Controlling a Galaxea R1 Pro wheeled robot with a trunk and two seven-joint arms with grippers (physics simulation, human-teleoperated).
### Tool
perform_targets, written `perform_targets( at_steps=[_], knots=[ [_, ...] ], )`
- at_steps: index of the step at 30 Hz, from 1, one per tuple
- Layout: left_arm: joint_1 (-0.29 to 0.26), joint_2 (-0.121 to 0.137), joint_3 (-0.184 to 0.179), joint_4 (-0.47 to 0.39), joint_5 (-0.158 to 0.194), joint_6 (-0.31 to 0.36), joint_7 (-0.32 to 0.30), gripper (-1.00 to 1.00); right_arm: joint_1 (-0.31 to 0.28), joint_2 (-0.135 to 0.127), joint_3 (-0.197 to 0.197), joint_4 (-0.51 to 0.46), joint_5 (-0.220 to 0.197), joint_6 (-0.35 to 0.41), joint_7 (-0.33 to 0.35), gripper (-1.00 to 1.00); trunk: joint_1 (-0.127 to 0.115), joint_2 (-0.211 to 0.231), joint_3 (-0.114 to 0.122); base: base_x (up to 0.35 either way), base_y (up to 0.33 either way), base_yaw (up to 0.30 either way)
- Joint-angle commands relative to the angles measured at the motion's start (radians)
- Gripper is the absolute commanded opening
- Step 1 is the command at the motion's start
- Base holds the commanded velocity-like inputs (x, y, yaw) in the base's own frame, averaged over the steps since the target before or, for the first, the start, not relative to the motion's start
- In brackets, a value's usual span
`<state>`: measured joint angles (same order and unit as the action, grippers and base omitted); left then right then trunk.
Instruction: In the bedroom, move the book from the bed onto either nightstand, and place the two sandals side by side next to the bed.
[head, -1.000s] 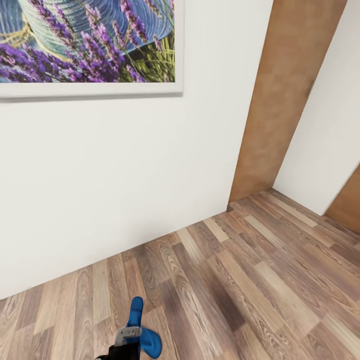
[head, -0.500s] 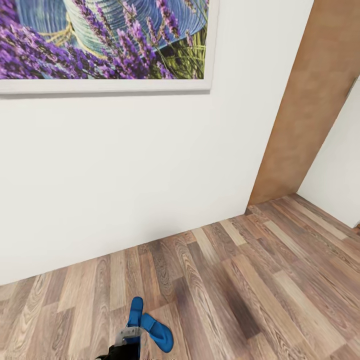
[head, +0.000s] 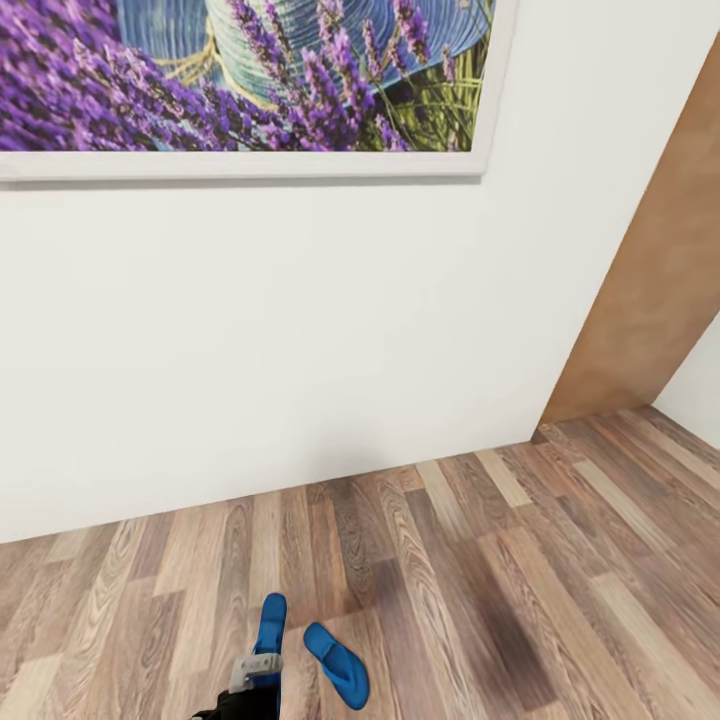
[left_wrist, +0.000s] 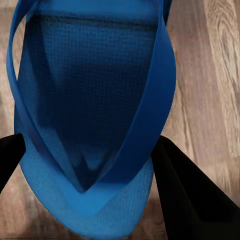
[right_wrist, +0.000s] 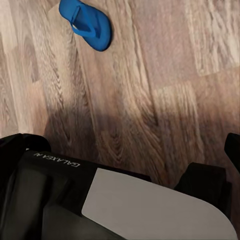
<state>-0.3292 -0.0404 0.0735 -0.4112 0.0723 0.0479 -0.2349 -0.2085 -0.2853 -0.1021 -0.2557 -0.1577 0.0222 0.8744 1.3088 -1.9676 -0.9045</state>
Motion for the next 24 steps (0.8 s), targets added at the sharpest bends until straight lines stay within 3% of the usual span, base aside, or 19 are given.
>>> perform_targets(
  at_steps=[1, 24],
  knots=[
    [-0.001, -0.001, 0.008, 0.000, 0.006, 0.005, -0.007, -1.00, 0.000, 0.000, -0.004, 0.001, -0.002, 0.002, 0.005, 1.00, 0.000, 0.000, -0.002, 0.004, 0.000, 0.257],
    [-0.001, -0.001, 0.008, 0.000, 0.006, 0.004, -0.007, -1.00, 0.000, 0.000, -0.004, 0.000, -0.002, 0.002, 0.005, 1.00, 0.000, 0.000, -0.021, 0.000, 0.000, 0.257]
  ],
)
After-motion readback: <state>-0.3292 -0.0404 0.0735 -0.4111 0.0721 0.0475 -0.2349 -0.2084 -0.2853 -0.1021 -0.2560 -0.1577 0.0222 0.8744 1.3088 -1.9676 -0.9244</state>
